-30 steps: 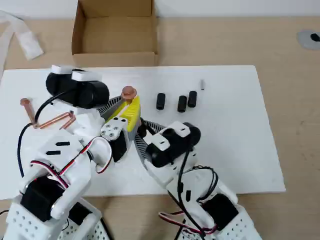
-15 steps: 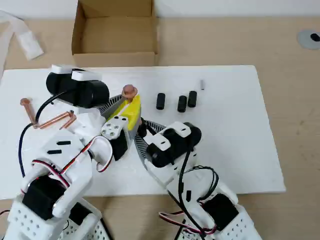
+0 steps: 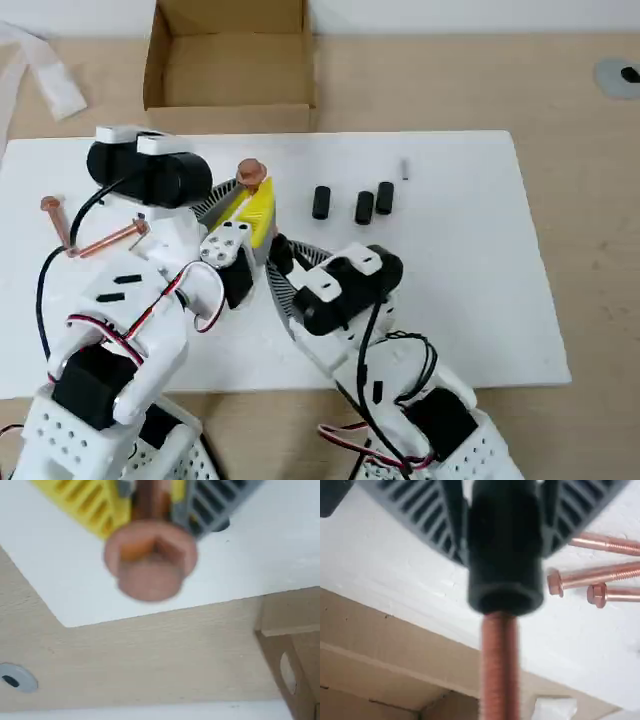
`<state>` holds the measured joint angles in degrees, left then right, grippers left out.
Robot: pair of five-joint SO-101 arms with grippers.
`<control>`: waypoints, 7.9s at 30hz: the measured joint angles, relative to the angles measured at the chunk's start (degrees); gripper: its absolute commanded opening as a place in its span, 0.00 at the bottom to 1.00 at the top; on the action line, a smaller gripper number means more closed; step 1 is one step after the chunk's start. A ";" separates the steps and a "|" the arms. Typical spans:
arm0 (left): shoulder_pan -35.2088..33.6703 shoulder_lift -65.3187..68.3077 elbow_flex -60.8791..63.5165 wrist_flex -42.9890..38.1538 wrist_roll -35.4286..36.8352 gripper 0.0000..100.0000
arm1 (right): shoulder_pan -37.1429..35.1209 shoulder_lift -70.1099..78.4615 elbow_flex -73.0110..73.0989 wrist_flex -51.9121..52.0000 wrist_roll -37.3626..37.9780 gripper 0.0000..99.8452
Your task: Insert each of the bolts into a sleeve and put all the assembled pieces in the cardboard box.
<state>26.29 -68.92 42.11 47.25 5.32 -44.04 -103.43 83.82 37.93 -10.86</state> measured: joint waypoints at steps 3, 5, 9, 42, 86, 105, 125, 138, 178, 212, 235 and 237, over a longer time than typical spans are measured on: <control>-0.09 -0.09 0.88 -0.44 0.00 0.01 | 0.00 0.00 0.09 0.09 0.00 0.01; -0.09 -0.26 1.14 -0.44 0.00 0.01 | 0.00 0.00 0.09 0.09 0.00 0.01; -0.09 -0.35 1.14 -0.62 0.62 0.01 | 0.00 0.00 0.09 0.09 0.00 0.01; 5.45 -0.09 -2.20 12.84 1.67 0.13 | 0.00 0.00 -0.09 -0.09 0.00 0.01; -37.98 0.00 -8.18 28.84 -9.67 0.01 | 12.40 94.33 -78.42 -13.89 -1.05 0.01; -38.24 0.00 -6.24 28.84 -9.67 0.01 | 20.75 166.15 -146.37 -14.07 -1.05 0.01; -38.24 0.00 0.44 26.20 -9.67 0.01 | 22.59 182.77 -162.99 -13.27 -1.05 0.22; -42.90 0.09 0.44 24.26 -9.67 0.11 | 22.59 182.86 -168.35 -3.34 -1.05 0.22; -61.54 84.84 -44.31 23.03 -10.02 0.11 | 20.13 158.07 -176.26 61.10 6.42 0.22; -61.80 98.11 -57.85 29.36 -12.92 0.01 | 20.13 157.45 -176.26 63.38 6.42 0.22; -53.54 28.66 -17.49 33.14 -19.16 0.01 | 19.96 114.11 -95.47 53.89 -10.55 0.22; -52.48 22.42 -13.45 31.65 -18.90 0.01 | 19.96 114.11 -93.01 50.55 -10.90 0.22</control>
<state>-26.20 -46.51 28.66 78.90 -13.58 -24.09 10.68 -9.19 88.48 -21.76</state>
